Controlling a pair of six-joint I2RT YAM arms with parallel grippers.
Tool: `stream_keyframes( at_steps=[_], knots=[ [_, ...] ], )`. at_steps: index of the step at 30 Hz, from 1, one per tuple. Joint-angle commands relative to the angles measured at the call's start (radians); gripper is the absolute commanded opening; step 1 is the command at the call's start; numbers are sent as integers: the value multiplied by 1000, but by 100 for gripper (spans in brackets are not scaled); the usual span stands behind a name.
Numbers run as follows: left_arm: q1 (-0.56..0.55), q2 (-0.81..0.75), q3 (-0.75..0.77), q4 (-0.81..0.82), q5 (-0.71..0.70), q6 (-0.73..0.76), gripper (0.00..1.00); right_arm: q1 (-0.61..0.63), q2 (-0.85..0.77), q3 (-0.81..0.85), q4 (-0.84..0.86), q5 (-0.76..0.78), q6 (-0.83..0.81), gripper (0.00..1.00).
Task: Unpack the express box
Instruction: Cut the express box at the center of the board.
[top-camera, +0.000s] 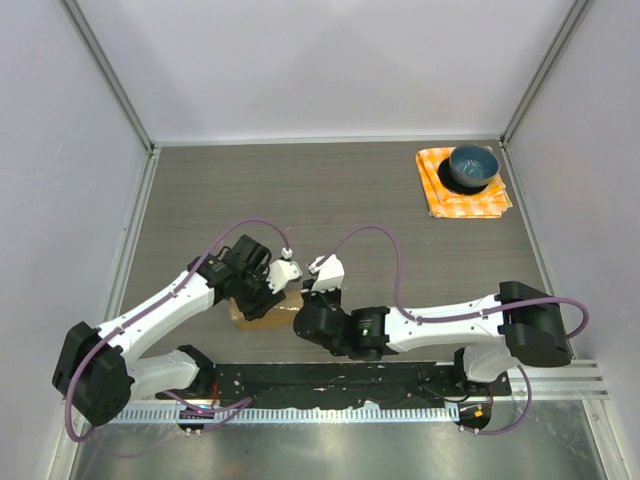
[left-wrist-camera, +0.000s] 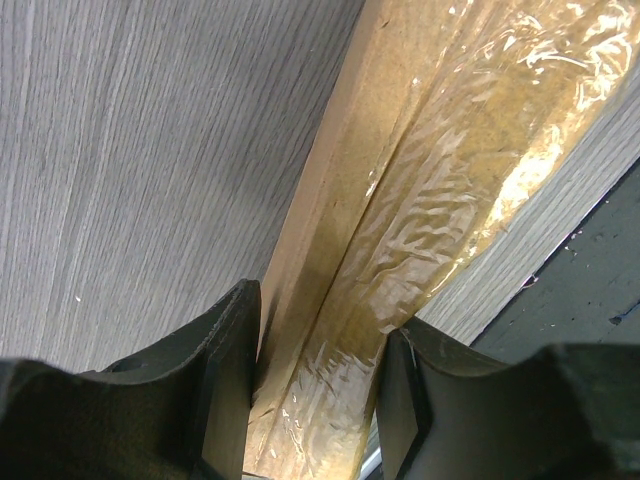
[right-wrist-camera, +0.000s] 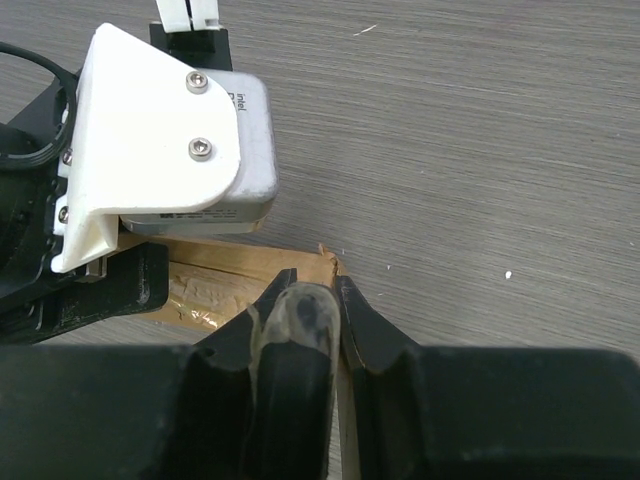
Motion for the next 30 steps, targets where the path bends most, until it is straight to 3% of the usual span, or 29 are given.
stream_keyframes(
  at_steps=[1,11,30],
  knots=[
    [33,48,-11,162,-191,-108,2,99,41,-9,-76,-296,71,1],
    [33,63,16,156,-194,-128,0,131,202,20,-112,-328,76,1],
    [36,125,42,185,-257,-154,0,244,-18,17,-187,-248,77,1]
  ],
)
